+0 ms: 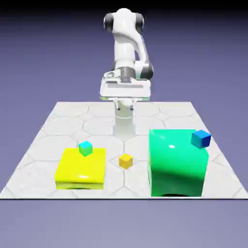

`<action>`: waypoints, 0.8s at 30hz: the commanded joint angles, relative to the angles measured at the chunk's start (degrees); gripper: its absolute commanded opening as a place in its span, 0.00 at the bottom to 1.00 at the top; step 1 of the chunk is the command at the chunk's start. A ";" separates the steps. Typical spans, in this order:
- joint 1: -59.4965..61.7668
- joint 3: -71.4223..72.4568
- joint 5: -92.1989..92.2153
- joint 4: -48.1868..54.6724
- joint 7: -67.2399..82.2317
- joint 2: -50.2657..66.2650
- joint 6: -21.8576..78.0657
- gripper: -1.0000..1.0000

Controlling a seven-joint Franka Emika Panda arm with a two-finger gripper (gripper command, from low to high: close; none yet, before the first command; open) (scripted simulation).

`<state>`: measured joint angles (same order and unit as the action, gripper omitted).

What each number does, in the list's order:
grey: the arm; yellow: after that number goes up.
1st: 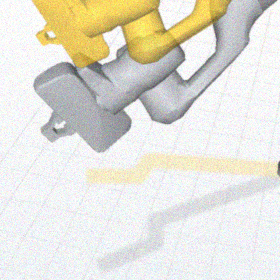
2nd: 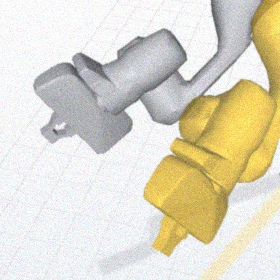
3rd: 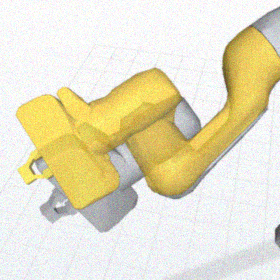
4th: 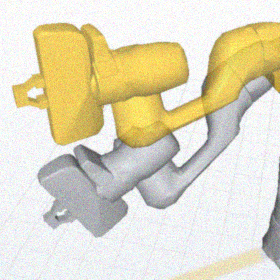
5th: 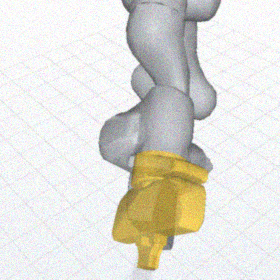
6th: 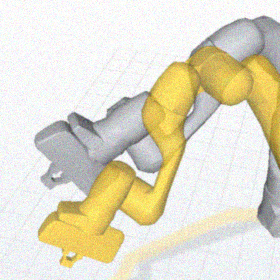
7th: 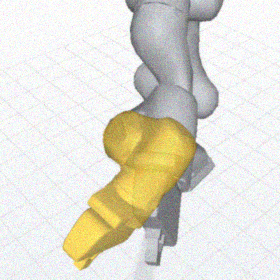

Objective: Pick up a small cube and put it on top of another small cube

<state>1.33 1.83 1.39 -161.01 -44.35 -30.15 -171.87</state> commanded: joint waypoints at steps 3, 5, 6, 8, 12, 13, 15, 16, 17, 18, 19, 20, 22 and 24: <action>5.01 4.54 3.47 -0.02 -4.70 6.23 5.31 0.50; 8.35 7.57 5.79 -0.03 -7.84 10.39 8.85 0.50; 10.02 9.08 6.94 -0.03 -9.40 12.46 10.61 0.50; 13.36 12.11 9.26 -0.05 -12.53 16.61 14.15 0.50; 20.04 18.16 13.88 -0.07 -18.80 24.92 21.23 0.50; 21.71 19.68 15.04 -0.08 -20.37 27.00 23.00 0.50; 23.66 21.44 16.39 -0.08 -22.19 29.41 25.05 0.50; 23.66 21.44 16.39 -0.08 -22.19 29.41 25.05 0.50; 23.15 20.96 15.94 -0.05 -22.45 31.49 23.03 0.50; 22.65 20.48 15.50 -0.02 -22.71 33.56 20.99 0.50; 22.15 20.00 15.05 0.01 -22.97 35.64 18.96 0.50; 21.65 19.52 14.61 0.05 -23.23 37.71 16.93 0.50; 20.64 18.56 13.72 0.11 -23.75 41.86 12.87 0.50; 20.01 17.96 13.16 0.15 -24.07 44.45 10.33 0.50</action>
<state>21.34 19.78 14.56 -160.86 -68.42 14.30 -161.54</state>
